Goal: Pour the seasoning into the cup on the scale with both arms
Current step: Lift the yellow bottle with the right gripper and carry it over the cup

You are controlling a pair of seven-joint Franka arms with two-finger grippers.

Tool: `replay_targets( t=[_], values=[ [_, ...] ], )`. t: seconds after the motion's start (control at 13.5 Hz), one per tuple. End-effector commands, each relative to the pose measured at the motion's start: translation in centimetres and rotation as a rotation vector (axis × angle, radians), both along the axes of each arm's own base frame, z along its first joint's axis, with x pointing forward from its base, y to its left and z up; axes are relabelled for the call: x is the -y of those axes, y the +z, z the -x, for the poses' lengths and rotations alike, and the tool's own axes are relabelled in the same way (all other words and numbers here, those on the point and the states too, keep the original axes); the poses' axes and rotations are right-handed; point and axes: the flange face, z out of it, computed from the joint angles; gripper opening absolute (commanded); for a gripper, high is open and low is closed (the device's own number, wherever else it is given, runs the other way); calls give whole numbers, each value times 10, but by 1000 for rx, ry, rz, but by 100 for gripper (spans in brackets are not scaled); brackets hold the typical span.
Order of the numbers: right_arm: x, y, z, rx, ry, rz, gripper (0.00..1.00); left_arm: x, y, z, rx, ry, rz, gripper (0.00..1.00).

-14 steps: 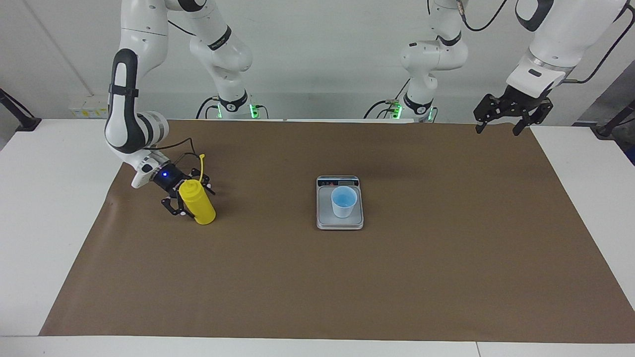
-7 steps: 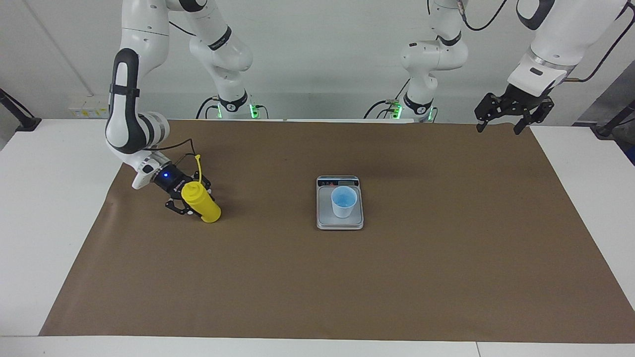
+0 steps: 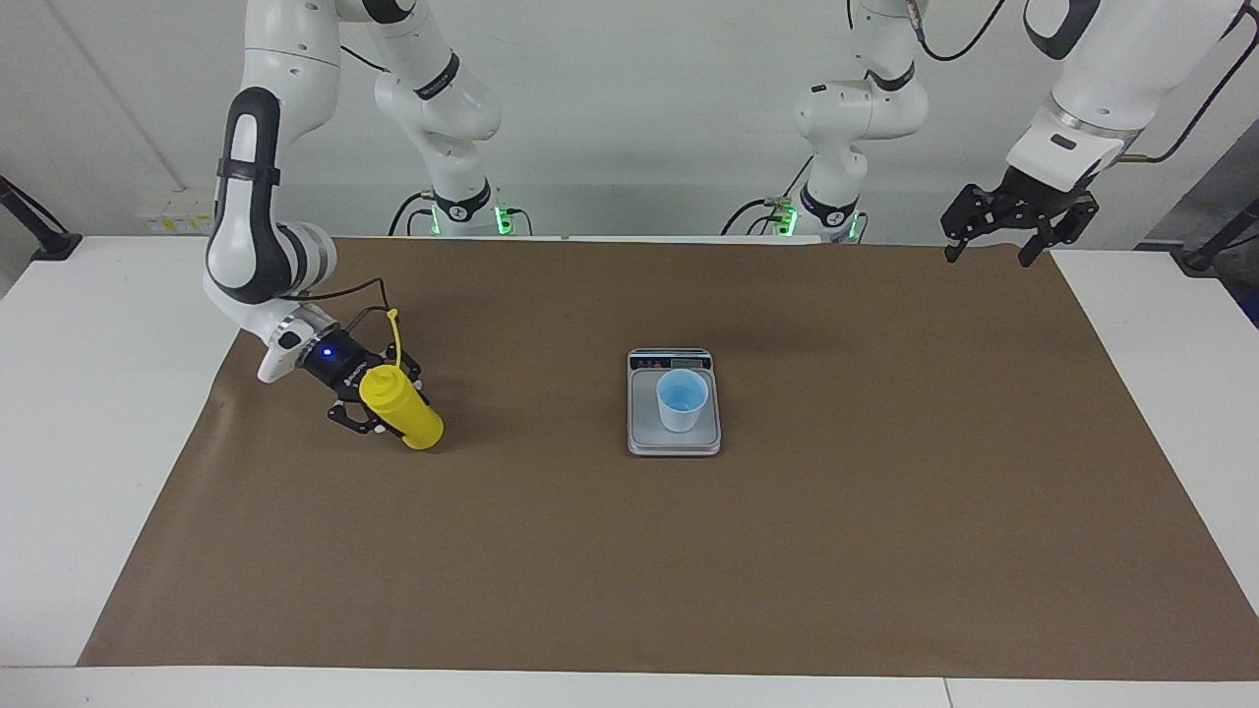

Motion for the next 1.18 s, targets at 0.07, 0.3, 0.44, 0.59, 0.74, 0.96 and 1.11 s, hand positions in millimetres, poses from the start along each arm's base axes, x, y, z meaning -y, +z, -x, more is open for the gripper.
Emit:
replay_targets(
  t=[0.07, 0.3, 0.44, 0.59, 0.74, 0.96, 1.11],
  values=[
    [-16, 51, -24, -31, 40, 75, 16, -3, 3, 6, -10, 11, 5, 100],
    [-45, 95, -40, -44, 85, 195, 12, -3, 3, 6, -10, 11, 5, 100],
    [-63, 118, -50, -53, 127, 290, 8, -3, 3, 6, -10, 11, 5, 100],
    [-88, 129, -55, -63, 155, 356, 1, -3, 3, 6, -10, 11, 5, 100],
    [-117, 134, -56, -74, 168, 428, 0, -3, 3, 6, -10, 11, 5, 100],
    [-152, 138, -58, -92, 146, 523, 0, -3, 3, 6, -10, 11, 5, 100],
    [-188, 143, -58, -82, 119, 590, 0, -3, 3, 6, -10, 11, 5, 100]
  ],
)
